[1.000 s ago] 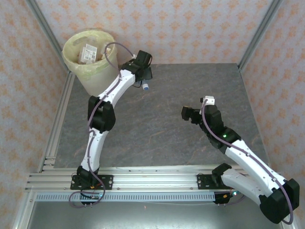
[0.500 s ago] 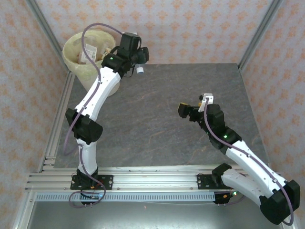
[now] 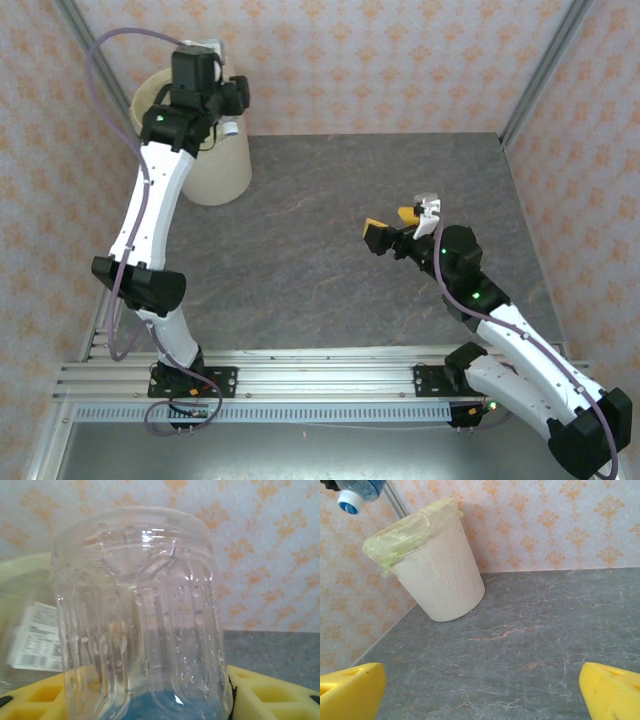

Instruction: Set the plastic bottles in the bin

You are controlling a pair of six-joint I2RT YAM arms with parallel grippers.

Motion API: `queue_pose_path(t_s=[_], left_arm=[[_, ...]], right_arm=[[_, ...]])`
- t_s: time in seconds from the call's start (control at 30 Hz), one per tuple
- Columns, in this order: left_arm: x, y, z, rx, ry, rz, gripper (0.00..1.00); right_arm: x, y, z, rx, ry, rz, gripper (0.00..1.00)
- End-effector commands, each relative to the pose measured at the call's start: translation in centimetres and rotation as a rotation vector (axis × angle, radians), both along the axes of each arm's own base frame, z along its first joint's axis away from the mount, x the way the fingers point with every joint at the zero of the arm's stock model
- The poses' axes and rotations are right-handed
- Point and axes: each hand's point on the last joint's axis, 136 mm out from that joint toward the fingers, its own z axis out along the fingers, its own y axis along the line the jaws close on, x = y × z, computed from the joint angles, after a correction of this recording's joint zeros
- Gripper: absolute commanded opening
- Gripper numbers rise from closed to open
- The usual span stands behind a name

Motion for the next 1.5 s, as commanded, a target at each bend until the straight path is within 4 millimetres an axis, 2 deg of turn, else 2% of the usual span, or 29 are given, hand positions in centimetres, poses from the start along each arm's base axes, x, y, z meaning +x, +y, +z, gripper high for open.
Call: queue_pose_path(t_s=[0.0, 0.07, 0.33, 0.4, 0.57, 0.8, 0.93, 1.03, 1.07, 1.1, 1.13, 1.23, 1.47], left_arm=[[0.3, 1.7, 1.3, 0.039, -0.027, -0.029, 0.53], [0.7, 3.0, 1.6, 0.05, -0.034, -0.034, 0.53], [3.2, 11.7, 2.1, 0.085, -0.104, 0.13, 0.54], [4.7, 13.9, 0.8, 0.044, -0.093, 0.129, 0.55], [6.5, 17.0, -0.9, 0.046, -0.07, 0.083, 0.55], [7.5, 18.9, -2.4, 0.147, -0.061, 0.057, 0.53], [8.4, 18.8, -3.5, 0.135, -0.044, 0.032, 0.56], [8.7, 19.9, -4.7, 0.145, -0.015, 0.085, 0.59], [8.7, 20.2, -5.0, 0.146, -0.005, 0.095, 0.64], [8.7, 20.1, -5.2, 0.146, 0.002, 0.094, 0.76], [8.7, 20.0, -5.2, 0.143, 0.004, 0.089, 0.83], [8.4, 19.7, -4.9, 0.136, 0.002, 0.079, 0.99], [7.5, 19.2, -2.4, 0.076, -0.051, 0.094, 1.0]], right_arm=[[0.0, 0.3, 1.4, 0.01, -0.062, 0.025, 0.99], [0.0, 0.3, 1.4, 0.007, -0.061, 0.025, 0.99], [0.2, 0.0, 1.9, -0.031, -0.083, 0.007, 0.99], [0.2, -0.1, 2.0, -0.032, -0.087, 0.002, 0.99], [0.2, -0.2, 1.4, -0.045, -0.074, 0.0, 0.99], [0.2, -0.4, 0.8, -0.058, -0.067, -0.01, 0.99], [0.3, -0.4, 0.9, -0.057, -0.071, -0.016, 0.99], [0.3, -0.5, 1.0, -0.058, -0.069, -0.021, 0.99], [0.3, -0.5, 1.1, -0.059, -0.067, -0.023, 0.99], [0.3, -0.6, 1.1, -0.062, -0.065, -0.025, 0.99], [0.3, -0.6, 1.0, -0.063, -0.064, -0.026, 0.99], [0.3, -0.7, 0.9, -0.063, -0.06, -0.031, 0.99], [0.4, -0.8, 0.9, -0.054, -0.056, -0.038, 0.99]])
